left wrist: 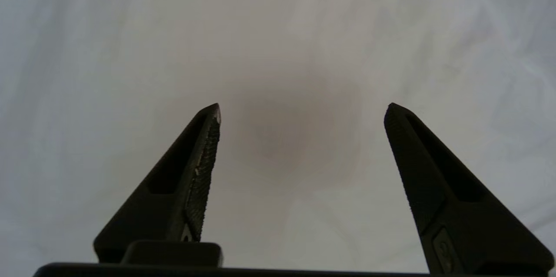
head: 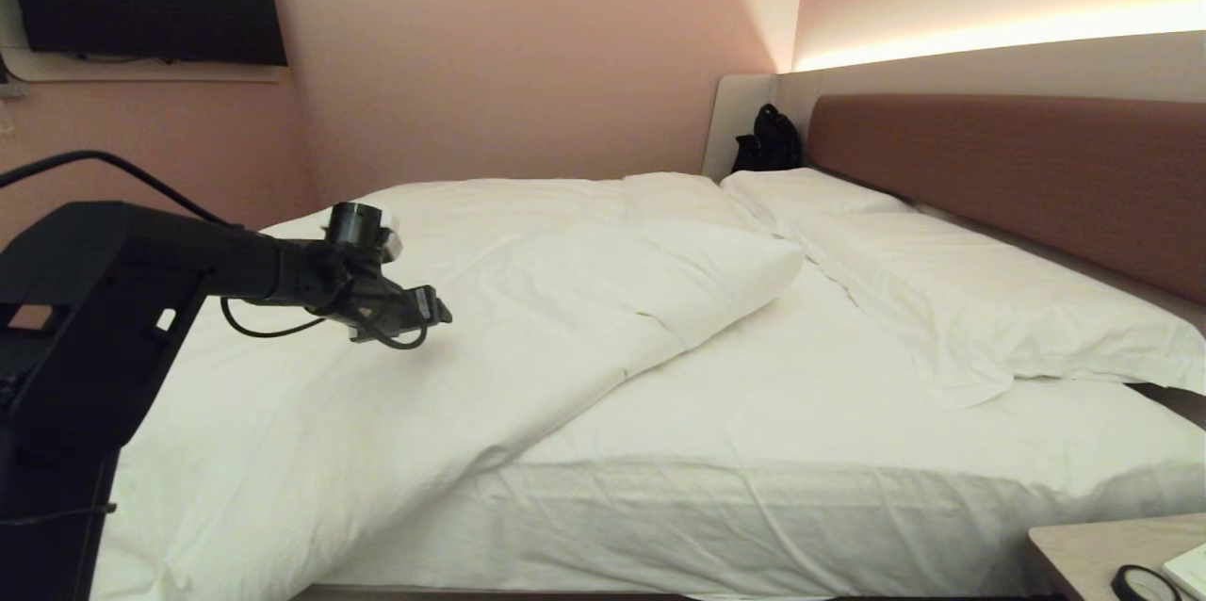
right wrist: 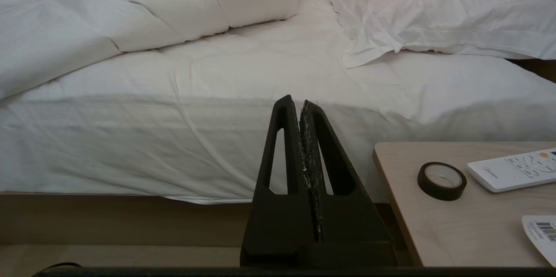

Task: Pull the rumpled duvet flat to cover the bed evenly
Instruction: Hold the folded corner of the quilt

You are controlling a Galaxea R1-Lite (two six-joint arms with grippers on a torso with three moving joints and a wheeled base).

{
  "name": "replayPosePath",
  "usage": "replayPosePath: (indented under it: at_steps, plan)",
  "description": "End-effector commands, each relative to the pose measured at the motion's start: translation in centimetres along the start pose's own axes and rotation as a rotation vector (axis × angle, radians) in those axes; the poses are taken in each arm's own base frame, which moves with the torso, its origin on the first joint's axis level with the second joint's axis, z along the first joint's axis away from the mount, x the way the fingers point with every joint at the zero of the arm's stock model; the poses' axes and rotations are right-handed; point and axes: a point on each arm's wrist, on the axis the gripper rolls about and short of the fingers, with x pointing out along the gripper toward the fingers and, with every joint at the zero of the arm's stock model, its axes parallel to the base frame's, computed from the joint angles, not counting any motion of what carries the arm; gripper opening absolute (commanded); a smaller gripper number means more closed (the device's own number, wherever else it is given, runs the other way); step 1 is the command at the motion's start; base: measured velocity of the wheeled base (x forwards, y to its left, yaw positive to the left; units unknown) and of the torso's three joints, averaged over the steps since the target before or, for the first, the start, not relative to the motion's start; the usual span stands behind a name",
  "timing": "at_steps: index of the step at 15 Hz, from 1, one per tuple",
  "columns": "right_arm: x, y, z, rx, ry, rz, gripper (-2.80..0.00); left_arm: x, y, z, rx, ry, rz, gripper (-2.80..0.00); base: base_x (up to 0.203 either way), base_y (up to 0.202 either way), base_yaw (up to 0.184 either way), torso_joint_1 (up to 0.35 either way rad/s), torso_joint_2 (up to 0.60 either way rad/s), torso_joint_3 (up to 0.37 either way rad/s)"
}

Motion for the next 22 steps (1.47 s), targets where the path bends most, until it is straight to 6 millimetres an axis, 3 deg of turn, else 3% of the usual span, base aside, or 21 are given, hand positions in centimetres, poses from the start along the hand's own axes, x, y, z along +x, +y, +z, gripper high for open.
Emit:
replayPosePath:
  at_steps: [1, 4, 7, 16, 22]
  plan:
    - [0.0, 0.0, 0.0, -0.001, 0.000, 0.000, -2.80, -0.2, 2.3, 0.9, -0.009, -0.024, 0.034, 0.00, 0.000, 0.000, 0.000, 0.000, 0.00, 0.000]
    - [0.0, 0.0, 0.0, -0.001, 0.000, 0.000, -2.80, 0.6, 4.9, 0.7, 0.102, -0.001, 0.074, 0.00, 0.000, 0.000, 0.000, 0.000, 0.00, 0.000]
    - [0.0, 0.0, 0.0, -0.001, 0.001, 0.000, -2.80, 2.6, 7.4, -0.4, 0.248, 0.049, 0.094, 0.00, 0.000, 0.000, 0.000, 0.000, 0.00, 0.000]
    - [0.0, 0.0, 0.0, -0.001, 0.000, 0.000, -2.80, 5.0, 8.2, -1.1, 0.277, 0.065, 0.013, 0.00, 0.000, 0.000, 0.000, 0.000, 0.00, 0.000]
    - [0.0, 0.0, 0.0, -0.001, 0.001, 0.000, -2.80, 5.2, 7.7, -2.7, 0.276, 0.107, 0.006, 0.00, 0.000, 0.000, 0.000, 0.000, 0.00, 0.000]
